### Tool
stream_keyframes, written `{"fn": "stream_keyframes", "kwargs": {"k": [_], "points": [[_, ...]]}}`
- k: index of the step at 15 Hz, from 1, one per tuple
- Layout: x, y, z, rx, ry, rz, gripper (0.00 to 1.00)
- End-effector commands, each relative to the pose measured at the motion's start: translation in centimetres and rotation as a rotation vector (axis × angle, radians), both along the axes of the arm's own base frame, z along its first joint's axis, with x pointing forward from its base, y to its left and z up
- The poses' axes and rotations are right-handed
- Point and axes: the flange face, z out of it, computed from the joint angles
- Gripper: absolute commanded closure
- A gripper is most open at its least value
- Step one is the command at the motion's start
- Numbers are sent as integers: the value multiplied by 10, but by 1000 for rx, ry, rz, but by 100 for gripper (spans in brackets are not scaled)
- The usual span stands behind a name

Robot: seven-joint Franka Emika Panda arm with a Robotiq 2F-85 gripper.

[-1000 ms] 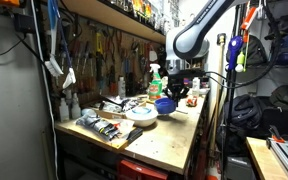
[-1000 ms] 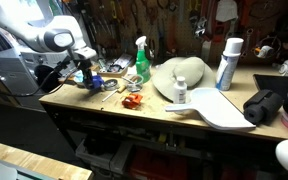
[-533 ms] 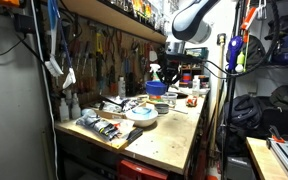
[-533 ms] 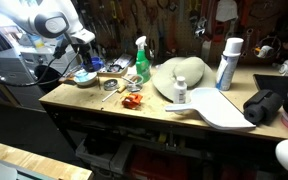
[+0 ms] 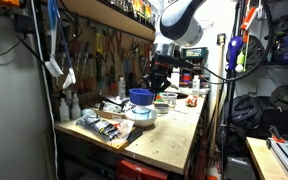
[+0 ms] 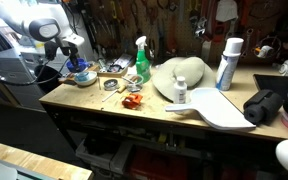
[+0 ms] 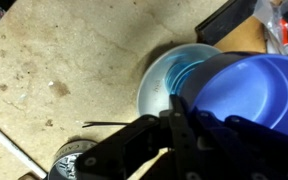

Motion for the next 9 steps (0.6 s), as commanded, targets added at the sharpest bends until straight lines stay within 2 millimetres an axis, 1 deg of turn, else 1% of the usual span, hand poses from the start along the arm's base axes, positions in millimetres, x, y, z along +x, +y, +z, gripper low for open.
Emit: {"fn": "stream_keyframes", "kwargs": {"k": [1, 4, 9], "points": [[12, 0, -13, -98, 45, 27, 99], [18, 1, -17, -135, 59, 40, 99], [22, 7, -17, -124, 86, 63, 99]]}}
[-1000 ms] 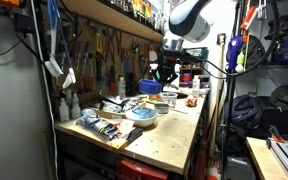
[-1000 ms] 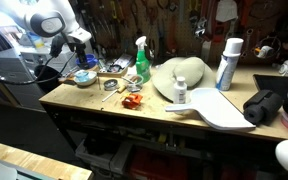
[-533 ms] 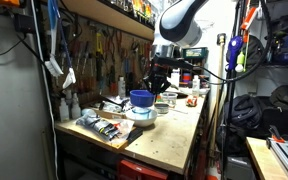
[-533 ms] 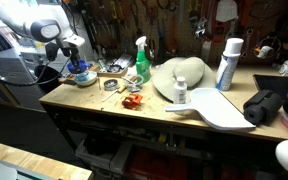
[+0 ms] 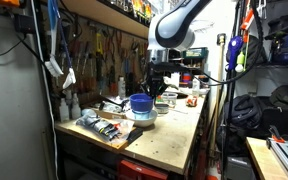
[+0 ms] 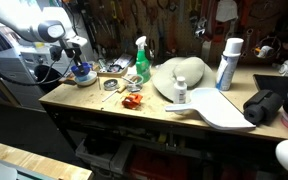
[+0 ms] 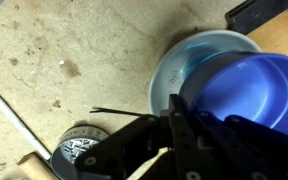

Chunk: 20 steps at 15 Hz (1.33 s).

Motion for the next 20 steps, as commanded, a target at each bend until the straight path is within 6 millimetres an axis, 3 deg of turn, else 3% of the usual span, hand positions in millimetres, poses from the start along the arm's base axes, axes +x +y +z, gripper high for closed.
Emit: {"fn": "stream_keyframes", "kwargs": {"k": [1, 10, 11, 12, 16, 20], "points": [[2, 6, -1, -1, 44, 14, 99], [10, 11, -10, -10, 53, -7, 99], [11, 11, -11, -7, 53, -12, 69], [11, 10, -9, -7, 53, -15, 68], [9, -7, 2, -21, 53, -28, 39], [-5, -55, 46, 81, -62, -15, 8]]}}
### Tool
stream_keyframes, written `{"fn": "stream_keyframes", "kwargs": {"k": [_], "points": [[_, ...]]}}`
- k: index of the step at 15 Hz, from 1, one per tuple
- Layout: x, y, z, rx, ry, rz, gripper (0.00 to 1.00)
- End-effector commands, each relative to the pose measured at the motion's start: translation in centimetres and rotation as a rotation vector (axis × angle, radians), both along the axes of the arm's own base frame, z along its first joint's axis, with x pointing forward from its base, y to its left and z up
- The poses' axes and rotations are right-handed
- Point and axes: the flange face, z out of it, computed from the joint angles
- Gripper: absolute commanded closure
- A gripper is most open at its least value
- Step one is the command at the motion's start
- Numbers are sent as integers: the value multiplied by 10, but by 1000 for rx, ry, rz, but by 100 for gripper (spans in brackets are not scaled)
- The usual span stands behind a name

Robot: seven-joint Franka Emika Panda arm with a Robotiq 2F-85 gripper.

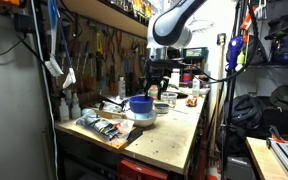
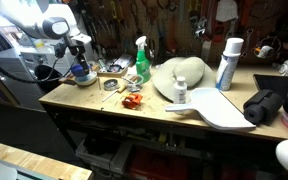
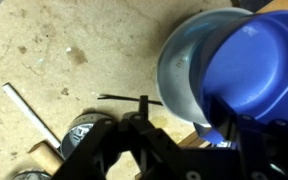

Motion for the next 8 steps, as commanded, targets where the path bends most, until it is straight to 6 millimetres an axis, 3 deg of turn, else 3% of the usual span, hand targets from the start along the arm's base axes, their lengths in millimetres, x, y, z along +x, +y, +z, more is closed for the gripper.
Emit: {"fn": "stream_keyframes", "kwargs": {"k": [1, 4, 6, 7, 8], "points": [[-28, -37, 54, 117, -125, 47, 2], [-54, -70, 91, 205, -257, 105, 0], [-65, -87, 104, 283, -334, 150, 0], [-44, -81, 100, 218, -286, 109, 0], [-51, -88, 107, 243, -315, 127, 0]]}}
